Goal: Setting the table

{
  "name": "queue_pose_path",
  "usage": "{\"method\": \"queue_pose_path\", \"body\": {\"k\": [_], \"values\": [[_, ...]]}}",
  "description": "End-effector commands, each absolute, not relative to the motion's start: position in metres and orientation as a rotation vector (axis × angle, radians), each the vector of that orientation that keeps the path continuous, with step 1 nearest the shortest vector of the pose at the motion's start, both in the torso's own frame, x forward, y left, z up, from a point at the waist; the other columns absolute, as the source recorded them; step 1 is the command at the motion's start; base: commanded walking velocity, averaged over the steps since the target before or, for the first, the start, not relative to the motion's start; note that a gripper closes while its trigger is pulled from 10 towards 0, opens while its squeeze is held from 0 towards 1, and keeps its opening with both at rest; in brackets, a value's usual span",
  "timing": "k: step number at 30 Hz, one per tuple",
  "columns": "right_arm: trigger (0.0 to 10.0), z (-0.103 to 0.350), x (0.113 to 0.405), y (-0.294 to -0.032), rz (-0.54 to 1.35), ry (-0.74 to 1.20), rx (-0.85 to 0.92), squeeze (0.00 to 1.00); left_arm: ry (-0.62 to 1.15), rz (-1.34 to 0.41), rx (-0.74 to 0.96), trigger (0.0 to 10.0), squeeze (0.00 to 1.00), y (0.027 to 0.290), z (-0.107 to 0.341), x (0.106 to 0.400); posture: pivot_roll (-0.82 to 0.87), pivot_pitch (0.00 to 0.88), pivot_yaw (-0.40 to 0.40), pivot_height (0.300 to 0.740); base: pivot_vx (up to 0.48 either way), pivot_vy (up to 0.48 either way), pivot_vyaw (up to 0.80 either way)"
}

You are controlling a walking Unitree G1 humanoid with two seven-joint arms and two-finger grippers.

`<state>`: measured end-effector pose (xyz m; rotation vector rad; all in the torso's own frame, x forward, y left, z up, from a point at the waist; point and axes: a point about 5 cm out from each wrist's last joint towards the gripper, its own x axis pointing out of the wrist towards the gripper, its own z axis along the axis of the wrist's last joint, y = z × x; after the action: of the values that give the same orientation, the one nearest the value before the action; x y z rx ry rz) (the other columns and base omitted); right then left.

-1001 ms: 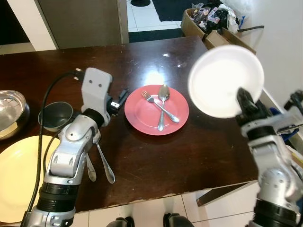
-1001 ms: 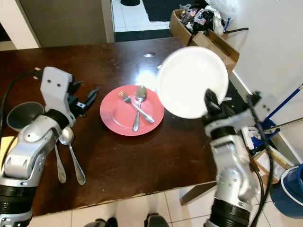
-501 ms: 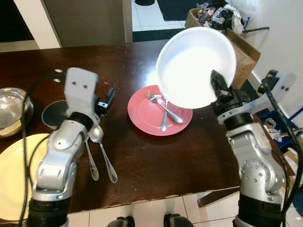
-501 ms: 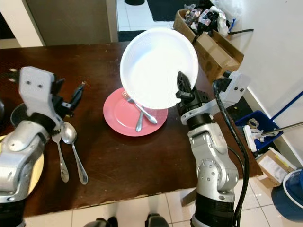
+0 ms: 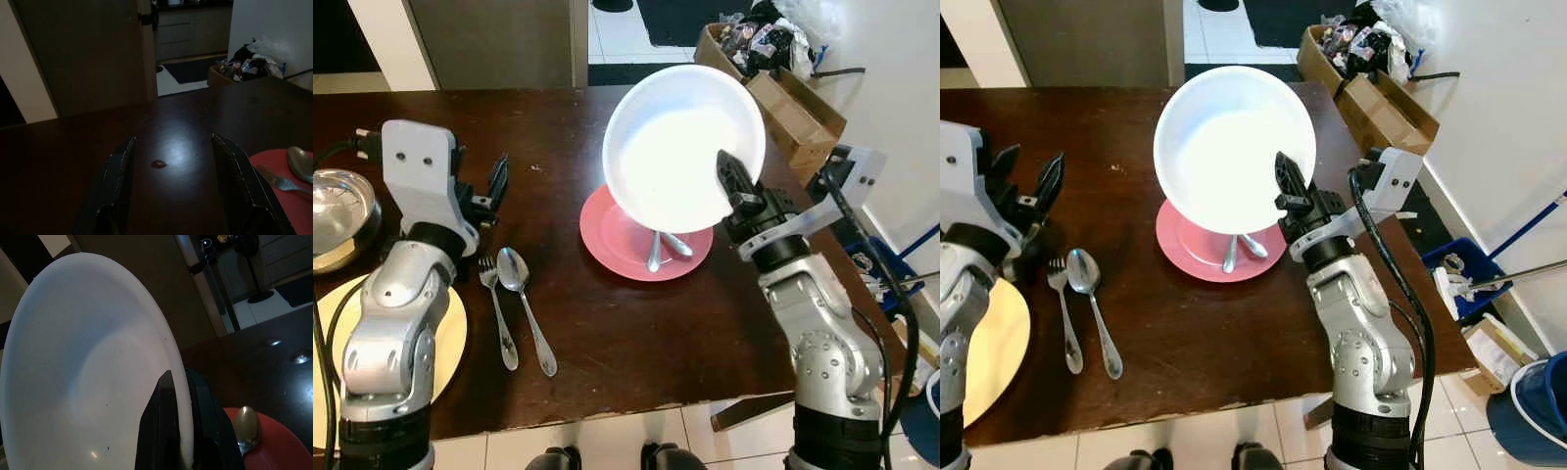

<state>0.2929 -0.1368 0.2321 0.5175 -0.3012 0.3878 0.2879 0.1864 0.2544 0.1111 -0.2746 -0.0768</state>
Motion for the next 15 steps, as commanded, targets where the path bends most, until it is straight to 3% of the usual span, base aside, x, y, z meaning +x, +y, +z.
{"method": "queue_pose_path", "body": {"k": [1, 5, 15], "values": [[10.0, 0.2278, 0.2903, -0.1372, 0.383, -0.287, 0.524, 0.00, -0.272, -0.087, 0.108, 10.0, 0.00, 0.1838, 0.2553, 0.2873, -0.08, 0.061, 0.010, 0.740, 0.000, 0.000, 0.00], [10.0, 0.2257, 0.2886, -0.1376, 0.381, -0.280, 0.517, 0.00, -0.272, -0.093, 0.098, 10.0, 0.00, 0.1820, 0.2553, 0.2895, -0.09, 0.055, 0.009, 0.740, 0.000, 0.000, 0.00], [10.0, 0.2276, 0.2905, -0.1429, 0.370, -0.281, 0.500, 0.00, -0.262, -0.082, 0.090, 10.0, 0.00, 0.1838, 0.2515, 0.2883, -0.10, 0.054, -0.004, 0.740, -0.288, 0.000, 0.00]]}}
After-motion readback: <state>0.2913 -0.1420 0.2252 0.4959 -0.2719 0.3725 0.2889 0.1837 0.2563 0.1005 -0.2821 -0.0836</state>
